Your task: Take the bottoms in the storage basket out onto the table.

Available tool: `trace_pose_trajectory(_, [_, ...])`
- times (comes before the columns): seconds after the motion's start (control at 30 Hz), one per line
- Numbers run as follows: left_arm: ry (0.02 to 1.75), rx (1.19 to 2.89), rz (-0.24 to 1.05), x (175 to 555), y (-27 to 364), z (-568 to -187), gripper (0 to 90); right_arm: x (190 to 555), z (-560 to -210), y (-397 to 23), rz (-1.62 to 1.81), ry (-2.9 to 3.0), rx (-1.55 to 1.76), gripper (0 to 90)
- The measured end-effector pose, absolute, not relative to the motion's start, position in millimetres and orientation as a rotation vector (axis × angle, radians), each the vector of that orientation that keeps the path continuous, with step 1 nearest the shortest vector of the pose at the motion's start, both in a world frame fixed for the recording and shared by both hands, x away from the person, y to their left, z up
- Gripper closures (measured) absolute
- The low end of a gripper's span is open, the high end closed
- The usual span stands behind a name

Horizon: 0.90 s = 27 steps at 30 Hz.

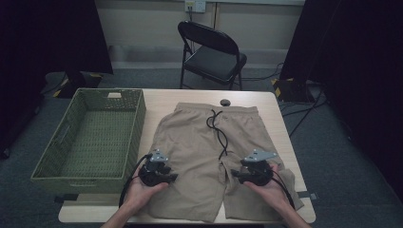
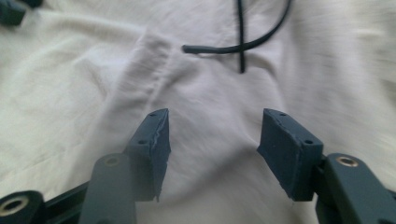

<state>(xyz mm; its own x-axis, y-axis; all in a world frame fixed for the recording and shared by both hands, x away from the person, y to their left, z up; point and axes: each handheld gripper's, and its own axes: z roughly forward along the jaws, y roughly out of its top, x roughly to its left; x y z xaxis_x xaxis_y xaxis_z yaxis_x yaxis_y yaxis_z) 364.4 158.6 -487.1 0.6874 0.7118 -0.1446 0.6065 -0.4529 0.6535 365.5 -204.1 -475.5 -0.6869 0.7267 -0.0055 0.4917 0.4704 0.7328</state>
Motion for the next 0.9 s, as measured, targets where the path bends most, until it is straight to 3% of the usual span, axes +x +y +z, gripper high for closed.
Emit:
trace_pose_trajectory(0.4, [1.013, 2.195, 0.196, 363.5, 160.3, -487.1, 54.5, 355.1, -492.6, -197.7, 0.958, 2.548, 0.963, 36.2])
trace_pose_trajectory(0.9, [0.983, 2.212, 0.2, 358.0, 160.2, -487.3, 54.9, 360.9, -474.5, -226.8, 1.084, 2.376, 1.083, 33.3])
